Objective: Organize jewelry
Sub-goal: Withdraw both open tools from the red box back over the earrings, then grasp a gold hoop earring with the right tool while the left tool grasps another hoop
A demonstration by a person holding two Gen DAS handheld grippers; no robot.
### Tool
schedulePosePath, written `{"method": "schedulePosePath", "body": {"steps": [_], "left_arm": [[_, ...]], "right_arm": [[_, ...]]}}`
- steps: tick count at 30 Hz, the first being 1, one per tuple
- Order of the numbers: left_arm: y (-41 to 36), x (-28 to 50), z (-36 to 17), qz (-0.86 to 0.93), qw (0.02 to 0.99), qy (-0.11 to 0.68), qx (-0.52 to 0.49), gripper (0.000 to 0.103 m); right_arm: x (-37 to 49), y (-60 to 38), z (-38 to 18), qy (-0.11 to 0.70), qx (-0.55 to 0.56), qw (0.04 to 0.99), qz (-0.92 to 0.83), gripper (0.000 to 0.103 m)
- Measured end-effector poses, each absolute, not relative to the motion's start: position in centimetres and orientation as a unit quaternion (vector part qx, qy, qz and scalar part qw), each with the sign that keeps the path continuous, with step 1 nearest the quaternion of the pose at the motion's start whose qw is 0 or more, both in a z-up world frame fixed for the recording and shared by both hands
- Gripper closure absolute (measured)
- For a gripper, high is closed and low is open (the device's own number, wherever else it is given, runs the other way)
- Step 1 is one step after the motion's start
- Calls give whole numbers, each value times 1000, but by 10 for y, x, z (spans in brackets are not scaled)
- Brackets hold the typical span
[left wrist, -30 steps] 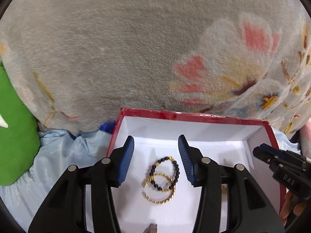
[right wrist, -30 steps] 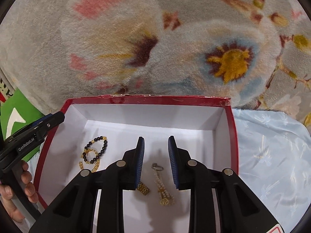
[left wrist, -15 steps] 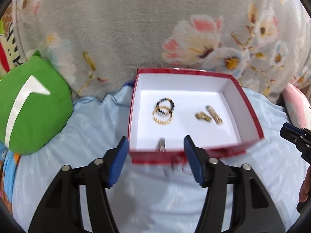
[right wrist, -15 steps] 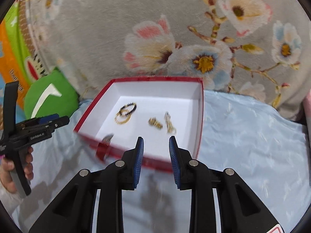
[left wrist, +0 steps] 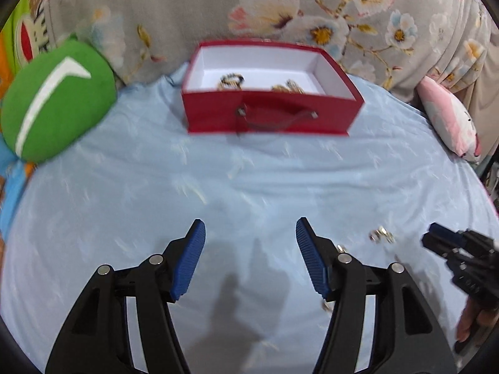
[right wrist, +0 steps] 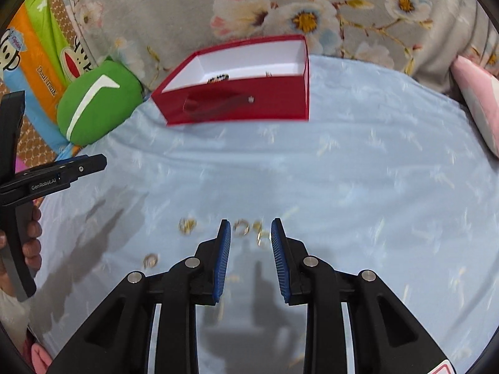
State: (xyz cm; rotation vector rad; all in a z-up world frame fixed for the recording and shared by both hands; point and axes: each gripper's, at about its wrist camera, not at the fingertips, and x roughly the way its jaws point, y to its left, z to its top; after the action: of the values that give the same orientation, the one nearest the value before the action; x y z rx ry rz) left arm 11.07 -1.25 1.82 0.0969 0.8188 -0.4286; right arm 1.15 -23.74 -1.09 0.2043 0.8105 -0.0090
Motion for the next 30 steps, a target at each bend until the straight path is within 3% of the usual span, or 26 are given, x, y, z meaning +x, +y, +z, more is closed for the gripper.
{"method": "schedulePosePath", "body": {"steps": [12,30], "left_arm": [[-36,80,-22,-217,877,427,39,45],[-38,65,-39,-241,860,449,26,44]], "right_arm": [[26,-235,-37,403,123,907,-19,77],[56,-220,-57,424,119,898,-18,77]]}}
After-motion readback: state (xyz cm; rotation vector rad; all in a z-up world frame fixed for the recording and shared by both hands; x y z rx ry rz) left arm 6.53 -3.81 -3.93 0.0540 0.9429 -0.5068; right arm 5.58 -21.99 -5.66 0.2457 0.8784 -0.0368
